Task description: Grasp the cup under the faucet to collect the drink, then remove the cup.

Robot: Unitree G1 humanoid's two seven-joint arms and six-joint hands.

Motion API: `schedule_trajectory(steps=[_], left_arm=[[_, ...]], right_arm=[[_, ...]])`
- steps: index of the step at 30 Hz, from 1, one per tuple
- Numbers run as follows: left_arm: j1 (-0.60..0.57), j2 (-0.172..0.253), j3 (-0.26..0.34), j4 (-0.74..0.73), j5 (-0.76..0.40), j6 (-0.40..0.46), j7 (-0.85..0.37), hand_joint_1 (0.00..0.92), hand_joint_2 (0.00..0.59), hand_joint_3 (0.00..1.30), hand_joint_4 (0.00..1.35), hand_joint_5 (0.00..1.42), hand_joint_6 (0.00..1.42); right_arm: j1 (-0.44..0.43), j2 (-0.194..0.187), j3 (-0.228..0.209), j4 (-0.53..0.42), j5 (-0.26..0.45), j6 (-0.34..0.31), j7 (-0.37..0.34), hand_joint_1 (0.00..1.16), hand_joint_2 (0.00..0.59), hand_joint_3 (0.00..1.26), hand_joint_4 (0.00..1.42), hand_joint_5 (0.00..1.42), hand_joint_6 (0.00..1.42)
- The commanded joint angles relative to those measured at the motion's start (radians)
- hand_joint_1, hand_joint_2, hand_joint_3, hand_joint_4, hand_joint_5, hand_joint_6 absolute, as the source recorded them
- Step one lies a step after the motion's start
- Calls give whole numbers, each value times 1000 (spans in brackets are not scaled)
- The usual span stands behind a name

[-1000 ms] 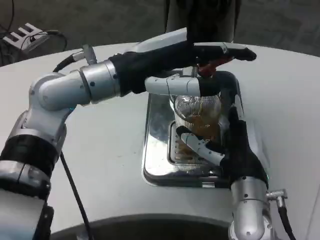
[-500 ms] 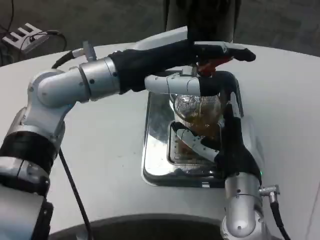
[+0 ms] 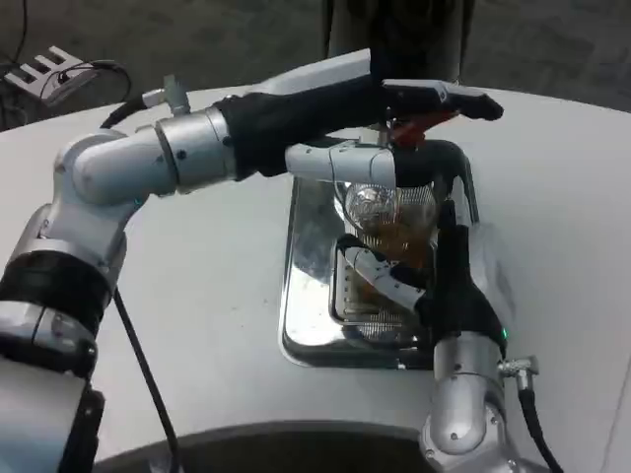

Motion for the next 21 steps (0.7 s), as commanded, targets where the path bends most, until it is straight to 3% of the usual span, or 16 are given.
schedule_trajectory(steps=[1, 8, 21], left_arm=[[15, 18, -25, 25, 50, 1, -16, 0, 0, 201, 114, 73, 58], [12, 28, -25, 36, 61, -4, -11, 0, 0, 201, 114, 73, 58], [10, 51, -20, 40, 60, -16, -9, 0, 0, 201, 127, 78, 60]], right_arm=[[-41, 69, 6, 59, 35, -11, -13, 693, 204, 0, 29, 96, 104], [-77, 80, 12, 132, 60, -52, -51, 692, 204, 4, 94, 141, 135], [-116, 120, 24, 244, 90, -115, -169, 743, 223, 210, 290, 277, 204]])
